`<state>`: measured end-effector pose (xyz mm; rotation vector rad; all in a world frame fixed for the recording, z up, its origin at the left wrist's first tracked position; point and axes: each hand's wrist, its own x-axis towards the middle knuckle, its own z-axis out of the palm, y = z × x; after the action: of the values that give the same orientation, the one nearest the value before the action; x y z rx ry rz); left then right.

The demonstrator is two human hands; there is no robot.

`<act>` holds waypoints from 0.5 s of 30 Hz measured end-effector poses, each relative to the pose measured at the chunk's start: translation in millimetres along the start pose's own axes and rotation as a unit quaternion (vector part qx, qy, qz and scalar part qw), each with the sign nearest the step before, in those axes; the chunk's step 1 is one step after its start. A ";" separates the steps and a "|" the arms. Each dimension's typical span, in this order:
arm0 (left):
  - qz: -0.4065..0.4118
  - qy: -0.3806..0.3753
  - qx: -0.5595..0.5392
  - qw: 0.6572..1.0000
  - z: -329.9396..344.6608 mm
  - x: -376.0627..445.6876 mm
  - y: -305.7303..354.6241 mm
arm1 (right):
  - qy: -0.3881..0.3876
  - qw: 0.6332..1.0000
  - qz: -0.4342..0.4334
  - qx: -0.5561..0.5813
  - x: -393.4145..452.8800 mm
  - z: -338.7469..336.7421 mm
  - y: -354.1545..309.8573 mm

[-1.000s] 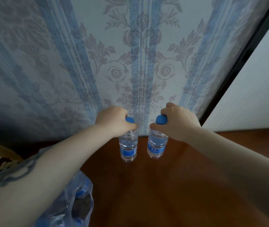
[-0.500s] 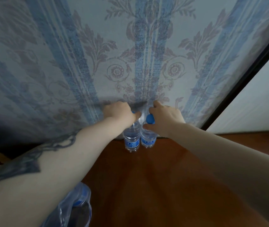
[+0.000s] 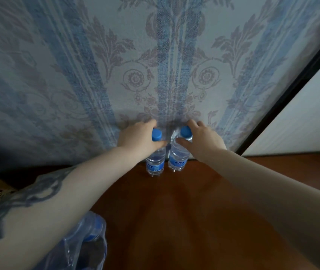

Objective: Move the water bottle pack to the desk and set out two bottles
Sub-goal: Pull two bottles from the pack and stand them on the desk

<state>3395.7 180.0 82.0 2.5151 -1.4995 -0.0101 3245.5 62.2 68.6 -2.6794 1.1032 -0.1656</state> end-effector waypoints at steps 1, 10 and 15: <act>0.002 0.012 -0.030 0.999 1.4 -2.4 -0.7 | 0.006 1.000 0.001 0.018 0.5 0.9 -0.4; -0.049 0.065 -0.070 0.994 7.0 -0.8 4.8 | 0.037 0.999 -0.018 0.029 1.0 6.2 -10.9; -0.095 0.084 -0.116 0.985 12.9 3.1 7.2 | 0.029 0.997 -0.001 0.071 2.4 10.1 -13.6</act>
<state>3389.4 171.7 71.0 2.3935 -1.1227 -0.0031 3258.3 71.6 62.5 -2.5642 1.0630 -0.3131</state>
